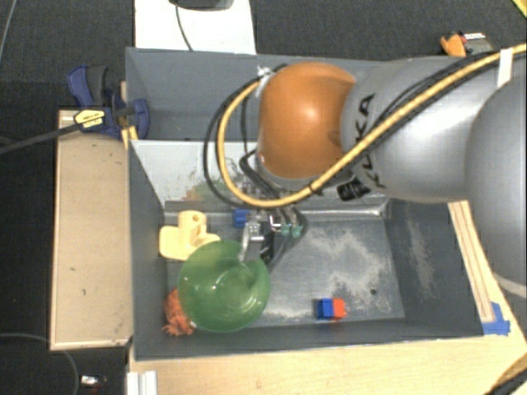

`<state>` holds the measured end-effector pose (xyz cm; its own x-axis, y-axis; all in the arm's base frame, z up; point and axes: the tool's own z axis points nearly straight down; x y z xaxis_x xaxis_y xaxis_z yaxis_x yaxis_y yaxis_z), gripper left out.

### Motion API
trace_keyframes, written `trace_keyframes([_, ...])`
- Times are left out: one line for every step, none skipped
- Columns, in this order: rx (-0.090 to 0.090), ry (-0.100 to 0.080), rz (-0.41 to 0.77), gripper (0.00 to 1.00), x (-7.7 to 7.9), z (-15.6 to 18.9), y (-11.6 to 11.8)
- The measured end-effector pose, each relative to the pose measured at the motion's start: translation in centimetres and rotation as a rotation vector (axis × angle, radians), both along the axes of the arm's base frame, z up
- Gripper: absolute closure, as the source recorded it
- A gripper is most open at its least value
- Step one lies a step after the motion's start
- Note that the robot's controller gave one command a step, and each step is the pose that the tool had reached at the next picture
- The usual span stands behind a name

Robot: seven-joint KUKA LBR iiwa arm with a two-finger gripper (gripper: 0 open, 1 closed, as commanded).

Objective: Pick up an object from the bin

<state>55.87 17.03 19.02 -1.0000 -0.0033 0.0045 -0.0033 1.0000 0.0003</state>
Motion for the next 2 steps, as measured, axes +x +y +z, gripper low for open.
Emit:
trace_keyframes([0.001,-0.007,-0.005,0.0,0.2,0.4,-0.1])
trace_keyframes([0.003,-0.014,0.116,0.0,0.1,-7.9,-4.8])
